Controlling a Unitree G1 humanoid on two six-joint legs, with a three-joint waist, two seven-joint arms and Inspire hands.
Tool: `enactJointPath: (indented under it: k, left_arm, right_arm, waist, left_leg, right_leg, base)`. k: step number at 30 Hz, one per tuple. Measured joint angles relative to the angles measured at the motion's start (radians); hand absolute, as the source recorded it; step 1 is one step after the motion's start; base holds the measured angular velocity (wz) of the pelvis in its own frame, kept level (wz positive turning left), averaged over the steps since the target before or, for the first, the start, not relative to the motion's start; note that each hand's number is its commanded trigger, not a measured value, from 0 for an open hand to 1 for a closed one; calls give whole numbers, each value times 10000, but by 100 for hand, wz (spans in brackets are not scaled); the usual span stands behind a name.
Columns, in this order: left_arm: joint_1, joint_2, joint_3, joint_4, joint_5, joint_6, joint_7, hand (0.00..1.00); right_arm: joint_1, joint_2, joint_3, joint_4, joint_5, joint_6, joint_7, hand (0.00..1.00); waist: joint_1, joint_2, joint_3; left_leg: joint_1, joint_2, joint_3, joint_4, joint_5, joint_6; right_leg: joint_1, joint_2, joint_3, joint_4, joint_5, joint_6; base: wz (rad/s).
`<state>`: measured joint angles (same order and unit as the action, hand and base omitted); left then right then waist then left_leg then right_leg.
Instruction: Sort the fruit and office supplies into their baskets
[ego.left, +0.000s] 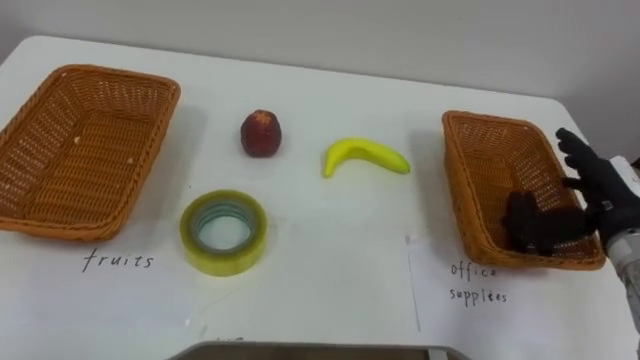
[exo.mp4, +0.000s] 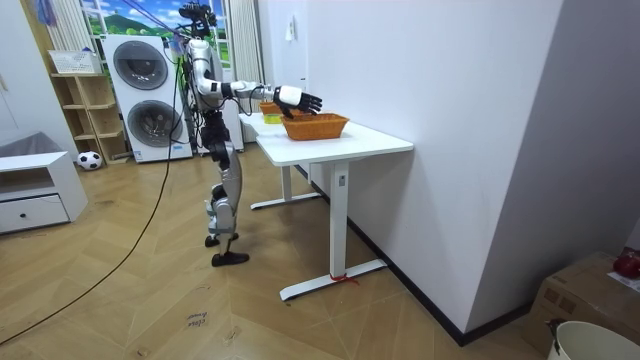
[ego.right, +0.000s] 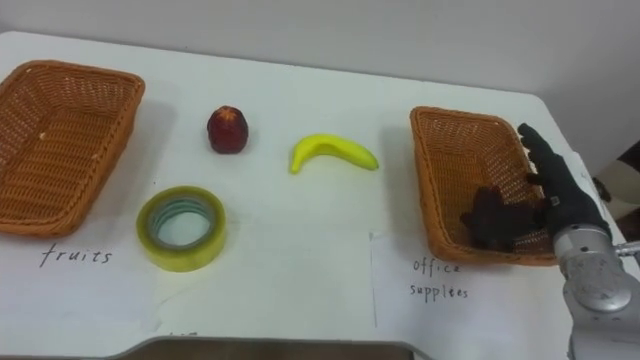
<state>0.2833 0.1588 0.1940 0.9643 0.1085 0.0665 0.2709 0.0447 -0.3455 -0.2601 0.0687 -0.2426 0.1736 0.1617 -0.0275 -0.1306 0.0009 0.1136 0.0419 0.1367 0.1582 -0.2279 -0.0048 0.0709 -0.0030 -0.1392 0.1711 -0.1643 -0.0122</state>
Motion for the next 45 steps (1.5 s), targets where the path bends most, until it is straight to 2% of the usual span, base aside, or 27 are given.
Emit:
enactJointPath:
  k: [1, 7, 18, 23, 27, 30, 32, 36, 41, 45]
  left_arm:
    - [6, 0, 0, 1, 0, 0, 21, 0]
    - [12, -3, 0, 2, 1, 3, 27, 0]
    - [-76, -4, -8, -24, 18, 6, 43, 0]
    - [-58, -10, -15, -12, 39, 1, 38, 0]
    - [-20, -34, 6, -10, 37, -1, 39, 0]
    - [-72, -34, 1, -4, 38, -1, 39, 0]
    - [-96, -35, -122, 9, 27, -1, 40, 0]
    - [-76, -52, -259, 18, 21, 8, 43, 0]
    - [-53, -113, -227, 77, 31, 120, 39, 0]
    - [-59, -121, -226, 76, 33, 160, 16, 0]
  right_arm:
    - [0, 0, 0, 0, -1, 0, 0, 0]
    - [0, 0, 0, 0, -1, 0, 0, 0]
    - [-6, 0, 1, -295, 11, 2, -1, 0]
    - [-89, -2, 6, -1216, 757, -3, -3, 0]
    - [-131, 0, 6, -2102, 1229, -6, -3, 0]
    - [-441, -1, 7, -2549, 1351, -11, -3, 0]
    - [-778, 0, 38, -2604, 1626, -10, -117, 0]
    - [-854, 36, 367, -2907, 1951, -12, -308, 0]
    - [-1023, 420, 869, -2910, 2058, -6, -267, 0]
    - [-1083, 474, 938, -2941, 2477, -7, -268, 0]
  waist:
    - [0, 48, 22]
    - [-9, 145, -20]
    - [54, 162, -32]
    - [113, 138, -12]
    - [166, 130, 44]
    - [277, 114, 53]
    - [350, 89, 37]
    - [543, 39, 3]
    - [798, 35, 0]
    - [960, 68, 1]
  left_leg:
    - [0, 3, 0, -6, 0, 0]
    - [12, 6, 0, -39, 0, 0]
    - [33, 9, 29, -53, 0, 0]
    - [167, 25, 98, -59, 1, -1]
    - [176, 11, 97, -65, 0, 0]
    - [181, 11, 96, -76, 0, 0]
    - [181, 11, 66, -76, 0, 0]
    - [179, 13, 29, -72, 0, 0]
    - [152, 10, -49, -70, 0, 0]
    - [128, 11, -126, -64, 0, 0]
  right_leg:
    - [-1, 3, -1, 1, 0, 0]
    - [-5, 9, 1, 4, 0, 0]
    - [-22, 12, 16, 6, 0, 0]
    - [28, 33, 104, 20, 0, -1]
    - [100, 20, 102, -11, -1, 1]
    - [103, 25, 94, -15, -1, 1]
    - [114, 18, 49, -20, -1, 1]
    - [128, 18, -4, -22, -1, 1]
    - [148, 5, -137, -17, -1, 1]
    - [160, -11, -334, -15, -1, 0]
  base:
    - [0]
    - [0]
    - [0]
    - [-4]
    - [0]
    - [0]
    - [4]
    - [4]
    - [4]
    - [7]
